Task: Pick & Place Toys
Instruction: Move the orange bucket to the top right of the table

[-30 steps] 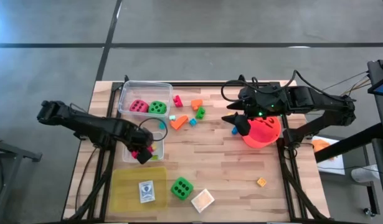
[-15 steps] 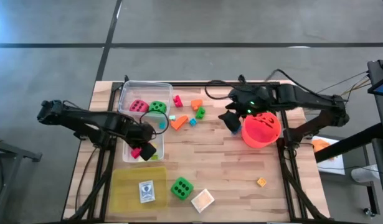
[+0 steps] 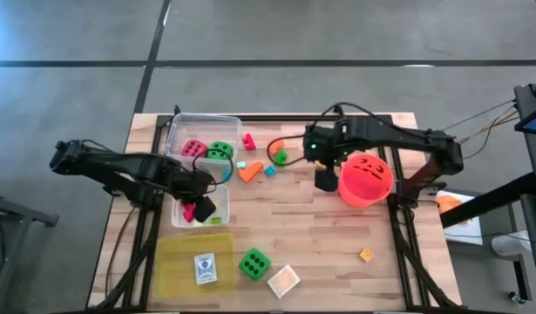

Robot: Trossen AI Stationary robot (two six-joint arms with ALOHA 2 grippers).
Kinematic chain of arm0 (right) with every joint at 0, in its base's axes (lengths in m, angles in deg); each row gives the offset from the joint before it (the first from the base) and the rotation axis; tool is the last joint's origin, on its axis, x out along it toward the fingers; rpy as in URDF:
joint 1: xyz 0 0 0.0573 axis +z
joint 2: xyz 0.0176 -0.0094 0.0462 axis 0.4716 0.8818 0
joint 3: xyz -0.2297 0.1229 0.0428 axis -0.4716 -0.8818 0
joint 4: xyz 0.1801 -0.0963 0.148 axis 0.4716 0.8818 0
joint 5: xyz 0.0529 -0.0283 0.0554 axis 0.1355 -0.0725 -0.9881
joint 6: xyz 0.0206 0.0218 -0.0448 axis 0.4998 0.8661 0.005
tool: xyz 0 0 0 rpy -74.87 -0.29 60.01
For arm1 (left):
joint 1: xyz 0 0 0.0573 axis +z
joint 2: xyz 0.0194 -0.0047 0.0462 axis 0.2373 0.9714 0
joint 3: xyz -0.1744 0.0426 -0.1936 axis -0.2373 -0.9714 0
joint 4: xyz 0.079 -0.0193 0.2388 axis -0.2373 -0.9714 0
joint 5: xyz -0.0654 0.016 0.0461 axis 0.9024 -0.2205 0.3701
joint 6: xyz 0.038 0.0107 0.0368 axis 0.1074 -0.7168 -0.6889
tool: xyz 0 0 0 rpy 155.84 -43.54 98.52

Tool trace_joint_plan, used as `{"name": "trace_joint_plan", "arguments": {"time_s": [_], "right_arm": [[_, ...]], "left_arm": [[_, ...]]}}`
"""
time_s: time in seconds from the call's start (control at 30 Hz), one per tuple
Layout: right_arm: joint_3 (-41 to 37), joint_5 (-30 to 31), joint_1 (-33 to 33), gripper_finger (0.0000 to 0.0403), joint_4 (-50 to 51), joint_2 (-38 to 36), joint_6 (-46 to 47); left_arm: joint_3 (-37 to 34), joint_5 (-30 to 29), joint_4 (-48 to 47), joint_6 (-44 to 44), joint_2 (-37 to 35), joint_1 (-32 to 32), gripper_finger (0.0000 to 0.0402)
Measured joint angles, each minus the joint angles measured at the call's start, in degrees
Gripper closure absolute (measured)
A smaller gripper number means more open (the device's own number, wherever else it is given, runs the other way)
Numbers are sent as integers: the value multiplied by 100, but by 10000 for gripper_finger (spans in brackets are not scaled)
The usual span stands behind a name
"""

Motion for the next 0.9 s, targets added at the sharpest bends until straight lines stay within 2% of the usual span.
{"name": "trace_joint_plan", "arguments": {"time_s": [0.1,0.17,0.23,0.3,0.4,0.5,0.73,0.9], "right_arm": [[0,123,-2,111,78,197,-266],[-1,421,-2,111,255,286,-14],[-2,633,-26,111,546,297,684],[-2,580,-57,111,933,265,1595],[-24,385,-38,111,1437,147,2655],[-206,-74,49,111,1295,-101,3358],[-1026,-162,201,111,1216,-521,4066],[-1362,-3,587,121,847,-691,3857]], "left_arm": [[0,0,2,2,-132,-11,162],[4,-3,8,5,-249,-11,162],[4,-48,7,27,-362,-11,162],[4,-108,7,91,-469,-11,162],[4,-253,9,177,-607,-11,162],[4,-323,21,190,-674,-11,162],[4,-327,26,172,-708,0,162],[4,-325,26,170,-704,0,162]]}}
